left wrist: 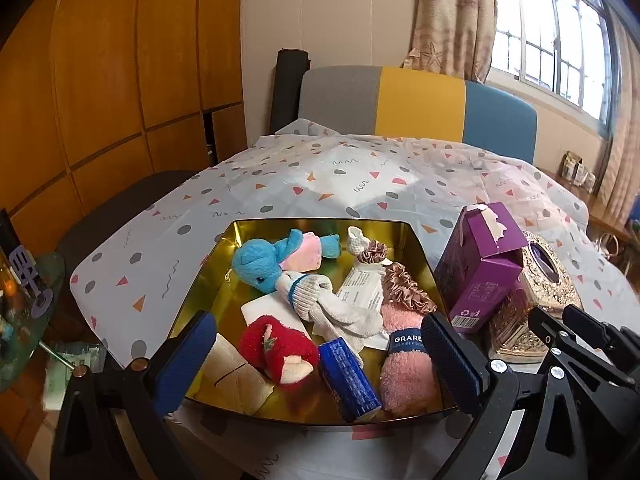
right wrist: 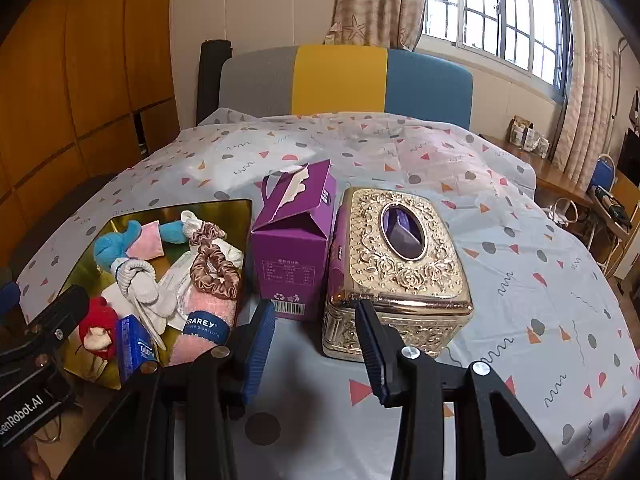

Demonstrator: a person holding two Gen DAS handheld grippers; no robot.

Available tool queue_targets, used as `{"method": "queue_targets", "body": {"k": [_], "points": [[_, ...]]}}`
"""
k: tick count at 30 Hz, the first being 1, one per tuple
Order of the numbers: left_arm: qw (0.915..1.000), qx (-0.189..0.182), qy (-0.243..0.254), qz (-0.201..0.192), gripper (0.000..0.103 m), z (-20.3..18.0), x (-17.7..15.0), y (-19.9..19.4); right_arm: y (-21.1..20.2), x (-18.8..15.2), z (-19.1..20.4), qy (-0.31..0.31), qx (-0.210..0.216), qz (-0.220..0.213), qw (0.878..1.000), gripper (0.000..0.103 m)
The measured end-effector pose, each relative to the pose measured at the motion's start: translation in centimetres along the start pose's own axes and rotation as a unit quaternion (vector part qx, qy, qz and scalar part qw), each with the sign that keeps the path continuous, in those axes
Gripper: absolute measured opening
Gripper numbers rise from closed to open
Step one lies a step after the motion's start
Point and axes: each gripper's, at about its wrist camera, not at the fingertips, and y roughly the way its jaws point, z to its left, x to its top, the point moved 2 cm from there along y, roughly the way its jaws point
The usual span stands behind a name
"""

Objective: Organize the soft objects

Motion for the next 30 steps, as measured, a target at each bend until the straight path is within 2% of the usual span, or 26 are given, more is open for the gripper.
{"method": "queue_targets", "body": {"k": [30], "points": [[0.9999,-0.009,0.003,0.013,0.103,-0.56,-0.45,0.30,0.46,0.11,0.01,0.004,-0.002,0.005,1.000,0.042]]}}
